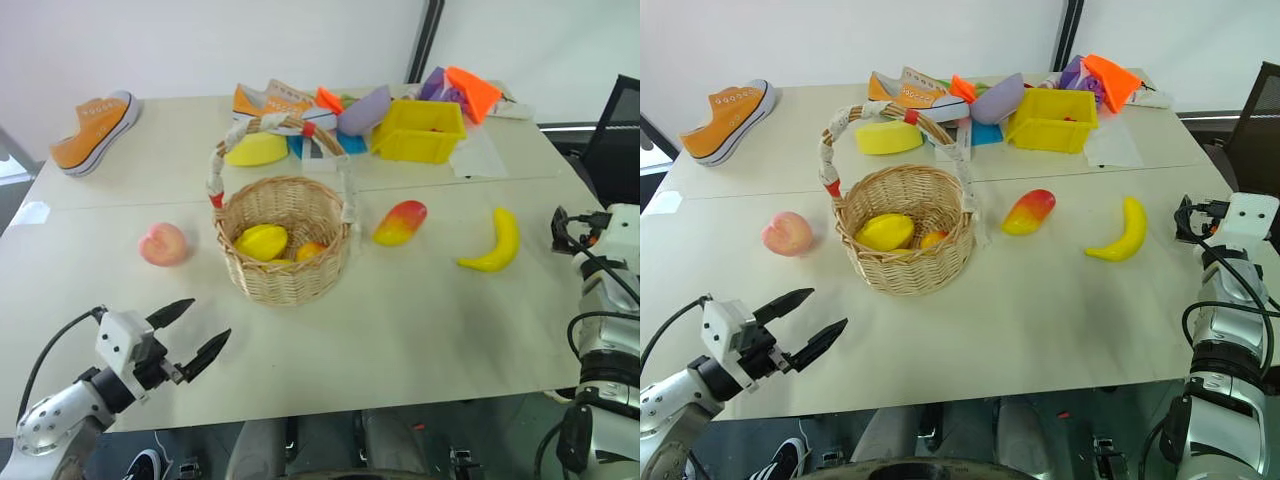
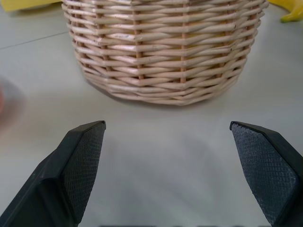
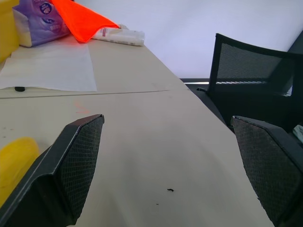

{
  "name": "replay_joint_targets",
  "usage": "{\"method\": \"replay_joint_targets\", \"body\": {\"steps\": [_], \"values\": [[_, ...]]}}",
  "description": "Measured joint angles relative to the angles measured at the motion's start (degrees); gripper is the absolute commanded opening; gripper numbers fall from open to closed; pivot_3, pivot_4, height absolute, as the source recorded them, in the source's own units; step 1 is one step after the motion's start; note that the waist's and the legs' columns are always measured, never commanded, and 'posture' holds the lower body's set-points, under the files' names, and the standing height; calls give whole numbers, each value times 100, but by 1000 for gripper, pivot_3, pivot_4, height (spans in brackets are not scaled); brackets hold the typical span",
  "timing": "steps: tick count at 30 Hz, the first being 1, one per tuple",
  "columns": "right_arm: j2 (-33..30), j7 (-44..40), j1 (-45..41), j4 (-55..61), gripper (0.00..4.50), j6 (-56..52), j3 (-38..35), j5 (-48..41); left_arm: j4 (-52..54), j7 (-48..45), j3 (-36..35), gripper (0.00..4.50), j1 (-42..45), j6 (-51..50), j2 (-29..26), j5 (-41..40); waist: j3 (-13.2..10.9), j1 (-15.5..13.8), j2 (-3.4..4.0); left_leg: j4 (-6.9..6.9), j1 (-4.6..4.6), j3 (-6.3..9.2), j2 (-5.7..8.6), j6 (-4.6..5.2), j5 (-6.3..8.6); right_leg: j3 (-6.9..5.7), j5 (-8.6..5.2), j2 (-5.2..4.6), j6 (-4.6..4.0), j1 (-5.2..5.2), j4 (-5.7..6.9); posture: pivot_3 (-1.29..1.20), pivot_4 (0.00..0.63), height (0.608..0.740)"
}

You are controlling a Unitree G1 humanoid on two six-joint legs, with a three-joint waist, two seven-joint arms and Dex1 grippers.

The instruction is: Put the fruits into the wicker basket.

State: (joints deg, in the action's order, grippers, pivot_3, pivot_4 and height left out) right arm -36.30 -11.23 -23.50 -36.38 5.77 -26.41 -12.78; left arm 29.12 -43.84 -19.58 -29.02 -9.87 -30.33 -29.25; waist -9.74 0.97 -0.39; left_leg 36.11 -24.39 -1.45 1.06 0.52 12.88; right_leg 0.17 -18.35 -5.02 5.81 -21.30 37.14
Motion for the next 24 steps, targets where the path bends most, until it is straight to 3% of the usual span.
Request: {"method": "replay_joint_targets", "body": {"steps": [24], "values": [[56,-47,-148,-214,4487,30,67,17,-96,-389,-166,4500,50,718,220,-171,1,3,1,3,1,-1,0,2,1,0,0,1,1,3,1,0,150,740]]}}
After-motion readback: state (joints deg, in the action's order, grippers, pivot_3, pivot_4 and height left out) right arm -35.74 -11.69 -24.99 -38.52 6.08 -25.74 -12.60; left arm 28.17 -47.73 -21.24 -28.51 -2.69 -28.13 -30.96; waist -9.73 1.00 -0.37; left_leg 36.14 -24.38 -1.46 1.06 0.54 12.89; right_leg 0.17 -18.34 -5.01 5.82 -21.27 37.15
